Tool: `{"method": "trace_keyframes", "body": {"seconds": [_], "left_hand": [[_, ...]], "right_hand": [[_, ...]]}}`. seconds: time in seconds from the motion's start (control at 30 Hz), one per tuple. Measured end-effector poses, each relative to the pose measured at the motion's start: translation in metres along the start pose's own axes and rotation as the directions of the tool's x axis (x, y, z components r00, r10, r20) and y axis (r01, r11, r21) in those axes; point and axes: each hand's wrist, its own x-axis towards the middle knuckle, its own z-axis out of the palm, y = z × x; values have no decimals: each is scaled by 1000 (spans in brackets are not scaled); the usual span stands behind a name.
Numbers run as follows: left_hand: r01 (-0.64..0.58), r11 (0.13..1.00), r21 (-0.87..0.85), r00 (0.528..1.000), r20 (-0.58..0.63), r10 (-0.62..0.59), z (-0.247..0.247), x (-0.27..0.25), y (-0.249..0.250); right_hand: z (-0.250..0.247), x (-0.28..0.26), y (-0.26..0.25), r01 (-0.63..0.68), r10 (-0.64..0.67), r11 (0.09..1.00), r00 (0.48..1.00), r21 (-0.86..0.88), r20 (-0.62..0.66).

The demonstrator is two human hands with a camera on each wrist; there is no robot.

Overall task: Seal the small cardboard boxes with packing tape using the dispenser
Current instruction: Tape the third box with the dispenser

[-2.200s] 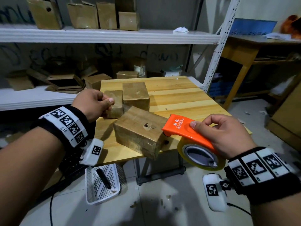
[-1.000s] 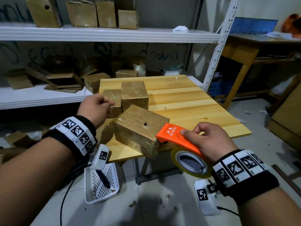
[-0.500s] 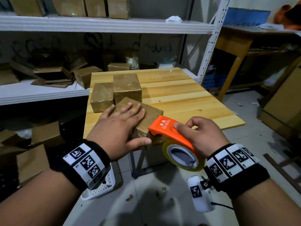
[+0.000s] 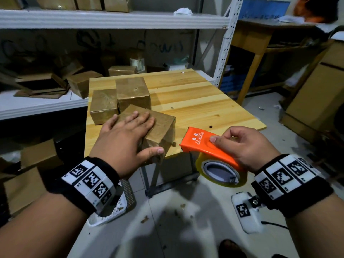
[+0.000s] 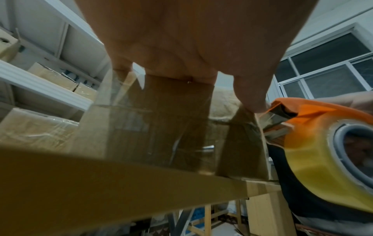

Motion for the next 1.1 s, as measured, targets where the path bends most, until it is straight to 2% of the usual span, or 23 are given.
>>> {"method": "trace_keyframes", "body": {"seconds": [0.37, 0.57, 0.83, 1.03, 1.1], "left_hand": [[12, 1000, -26, 1000, -17, -13, -1, 0, 2], [1, 1000, -28, 1000, -25, -2, 0, 0, 2], [-3, 999, -38, 1000, -25, 2, 0, 0, 2], [1, 999, -48, 1000, -19, -2, 0, 1, 1], [7, 998, -63, 1000, -15, -8, -1, 1, 2]], "right_hand": [[-5, -7, 6, -76, 74, 991, 997, -107, -22], [16, 1, -12, -44, 53, 944, 998, -328, 20], [32, 11, -32, -48, 89, 890, 994, -453, 69], [37, 14, -41, -5, 56, 823, 996, -568, 73], [46, 6, -40, 15, 90, 725, 989, -689, 117]]}}
